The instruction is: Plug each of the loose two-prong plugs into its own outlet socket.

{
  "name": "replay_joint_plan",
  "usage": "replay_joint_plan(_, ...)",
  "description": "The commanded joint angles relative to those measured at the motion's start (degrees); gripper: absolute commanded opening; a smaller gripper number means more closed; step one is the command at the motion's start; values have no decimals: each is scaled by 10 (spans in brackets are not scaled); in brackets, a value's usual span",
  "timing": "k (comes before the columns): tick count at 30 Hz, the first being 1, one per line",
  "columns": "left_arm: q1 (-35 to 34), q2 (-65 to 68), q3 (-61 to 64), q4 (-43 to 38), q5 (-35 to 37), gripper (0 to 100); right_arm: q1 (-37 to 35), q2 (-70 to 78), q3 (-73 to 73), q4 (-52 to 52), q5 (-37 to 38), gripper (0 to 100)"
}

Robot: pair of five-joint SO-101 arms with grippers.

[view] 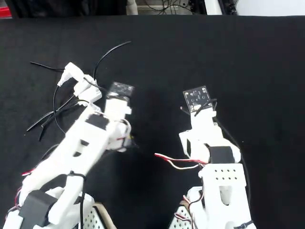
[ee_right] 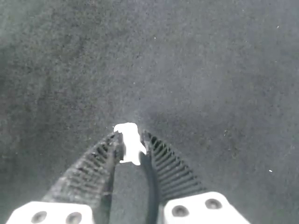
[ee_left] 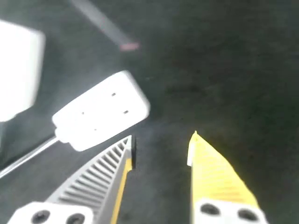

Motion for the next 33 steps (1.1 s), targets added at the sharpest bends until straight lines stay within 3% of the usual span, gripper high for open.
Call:
replay_joint_plan(1, -88, -1, -57, 65, -65, 199, 10, -12, -6, -7, 2, 13)
replay_joint_plan(4, -156, 3, -45, 23, -84, 199, 10, -12, -6, -7, 2, 13)
replay_joint_plan(9, -195, 14, 15, -105, -25, 196, 10, -12, -6, -7, 2, 13)
replay_joint_plan(18, -101, 16, 60, -172, 74, 199, 10, -12, -6, -7, 4, 13)
replay_joint_plan(23, -43, 15, 70, -149, 76, 199, 10, -12, -6, -7, 4, 13)
replay_joint_plan(33, -21, 11, 69, -143, 77, 199, 10, -12, -6, -7, 5, 13)
